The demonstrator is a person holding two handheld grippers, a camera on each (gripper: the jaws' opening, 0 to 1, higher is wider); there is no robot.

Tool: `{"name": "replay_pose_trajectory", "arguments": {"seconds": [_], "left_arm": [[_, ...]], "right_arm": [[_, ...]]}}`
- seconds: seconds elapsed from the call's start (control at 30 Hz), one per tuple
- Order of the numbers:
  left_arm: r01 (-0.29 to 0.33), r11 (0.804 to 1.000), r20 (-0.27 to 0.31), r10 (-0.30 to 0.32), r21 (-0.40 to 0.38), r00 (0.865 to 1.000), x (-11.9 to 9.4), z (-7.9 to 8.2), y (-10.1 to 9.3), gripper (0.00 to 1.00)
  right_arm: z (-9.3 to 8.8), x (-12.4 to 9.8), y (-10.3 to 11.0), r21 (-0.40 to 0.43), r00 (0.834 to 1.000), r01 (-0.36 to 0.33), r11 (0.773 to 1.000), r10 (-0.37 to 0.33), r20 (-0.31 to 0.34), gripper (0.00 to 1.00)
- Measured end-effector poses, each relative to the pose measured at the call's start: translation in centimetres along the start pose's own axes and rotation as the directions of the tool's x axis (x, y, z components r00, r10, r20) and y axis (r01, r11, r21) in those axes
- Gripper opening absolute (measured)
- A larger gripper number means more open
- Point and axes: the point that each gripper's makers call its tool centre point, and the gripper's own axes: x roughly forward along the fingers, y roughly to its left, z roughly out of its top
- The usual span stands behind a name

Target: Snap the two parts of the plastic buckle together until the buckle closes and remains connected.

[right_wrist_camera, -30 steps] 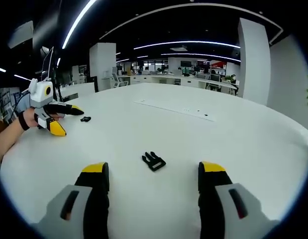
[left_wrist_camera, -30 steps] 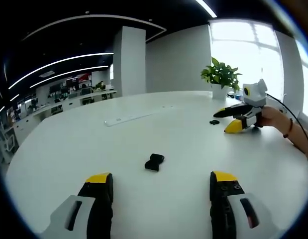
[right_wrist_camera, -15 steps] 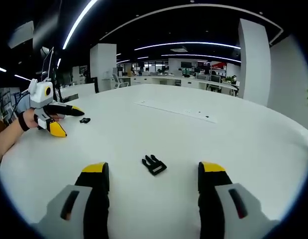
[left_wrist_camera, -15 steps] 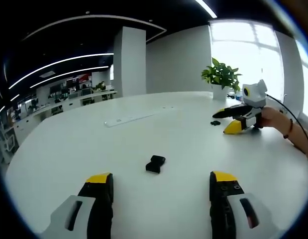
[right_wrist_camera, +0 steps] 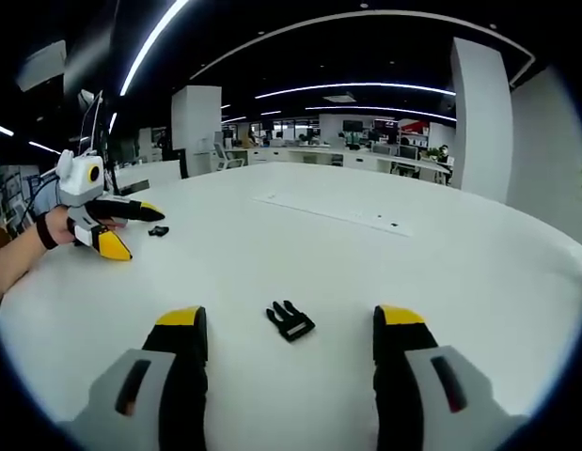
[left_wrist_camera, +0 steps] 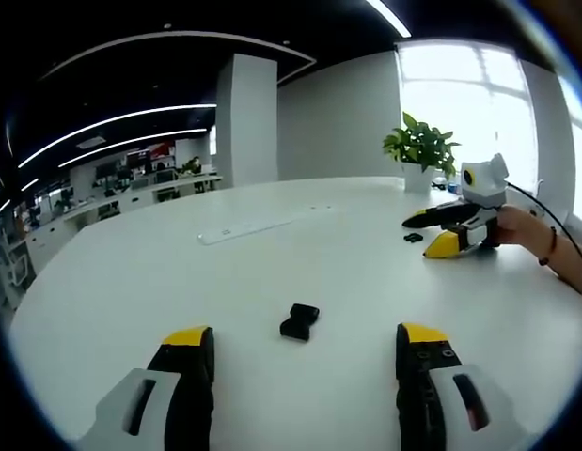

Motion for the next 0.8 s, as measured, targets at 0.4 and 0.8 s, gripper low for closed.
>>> {"name": "replay_pose_trajectory", "arguments": {"seconds": [0.4, 0.8], "left_arm": [[0.018, 1.0, 0.016, -0.018, 0.012, 1.0, 0.47, 0.22, -0.03, 0.78], [0.041, 0.999, 0.024, -0.041, 0.02, 0.999, 0.72, 0.36, -0.26, 0.69]], "right_arm": [[0.08, 0.1, 0.19, -0.002, 1.0, -0.005, 1.0, 0.005, 0.005, 0.71], [0.29, 0.53, 0.29, -0.012, 1.0, -0.028, 1.0, 0.028, 0.009, 0.65]]}}
